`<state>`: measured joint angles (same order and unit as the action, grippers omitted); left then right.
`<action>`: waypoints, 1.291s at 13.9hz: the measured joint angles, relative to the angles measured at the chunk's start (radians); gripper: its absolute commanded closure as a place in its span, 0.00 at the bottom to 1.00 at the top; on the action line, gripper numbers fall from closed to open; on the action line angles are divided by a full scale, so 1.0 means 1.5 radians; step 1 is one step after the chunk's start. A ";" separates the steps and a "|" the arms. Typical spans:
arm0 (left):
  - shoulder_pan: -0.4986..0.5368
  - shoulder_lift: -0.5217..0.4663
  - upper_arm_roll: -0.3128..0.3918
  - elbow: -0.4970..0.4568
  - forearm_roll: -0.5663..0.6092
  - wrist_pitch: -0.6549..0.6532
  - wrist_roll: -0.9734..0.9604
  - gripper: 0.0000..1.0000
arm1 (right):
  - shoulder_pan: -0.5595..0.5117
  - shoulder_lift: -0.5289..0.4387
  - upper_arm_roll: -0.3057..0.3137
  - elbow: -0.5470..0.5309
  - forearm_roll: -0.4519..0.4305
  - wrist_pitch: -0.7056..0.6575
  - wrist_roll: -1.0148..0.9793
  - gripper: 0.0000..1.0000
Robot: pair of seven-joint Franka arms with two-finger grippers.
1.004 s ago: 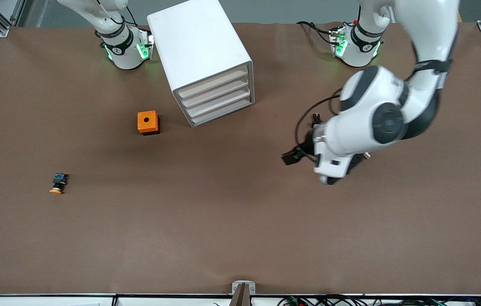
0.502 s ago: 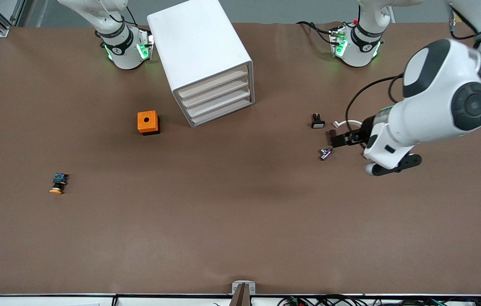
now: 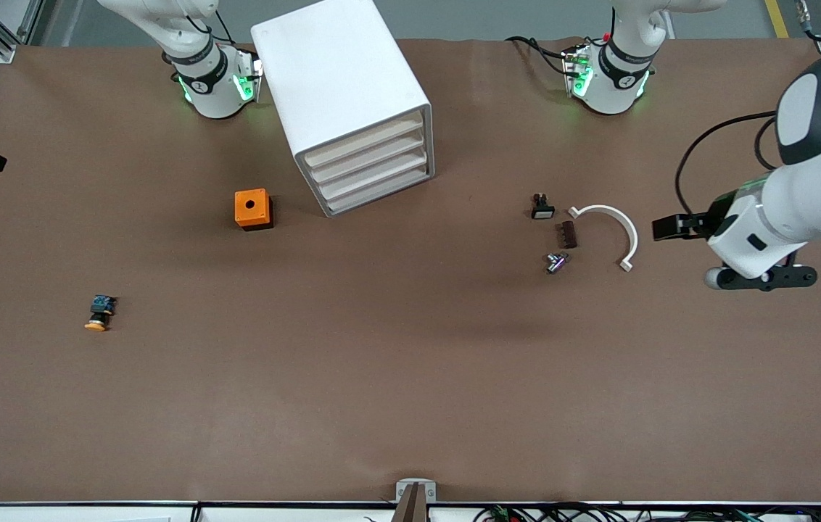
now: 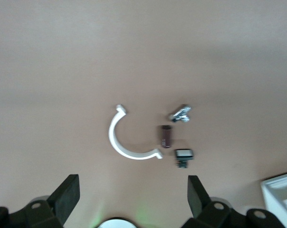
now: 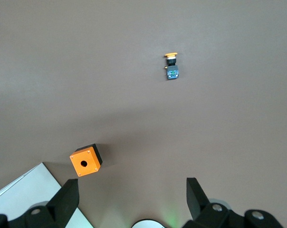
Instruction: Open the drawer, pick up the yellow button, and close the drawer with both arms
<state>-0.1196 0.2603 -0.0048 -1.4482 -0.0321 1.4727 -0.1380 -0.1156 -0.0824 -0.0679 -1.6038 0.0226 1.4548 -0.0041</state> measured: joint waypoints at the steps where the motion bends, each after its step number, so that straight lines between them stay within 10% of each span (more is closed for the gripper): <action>1: -0.002 -0.007 0.014 -0.015 0.005 0.010 0.017 0.00 | 0.004 -0.001 0.000 -0.002 0.000 0.000 0.000 0.00; 8: -0.002 -0.100 0.033 -0.185 0.022 0.168 0.041 0.00 | 0.037 -0.011 0.003 -0.007 0.000 -0.006 0.000 0.00; 18: 0.003 -0.174 0.036 -0.093 0.023 0.026 0.051 0.00 | 0.033 -0.016 -0.007 -0.012 0.000 -0.016 0.000 0.00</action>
<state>-0.1149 -0.0004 0.0496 -1.5882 0.0031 1.5119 -0.0620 -0.0658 -0.1058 -0.0791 -1.6220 0.0221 1.4310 -0.0046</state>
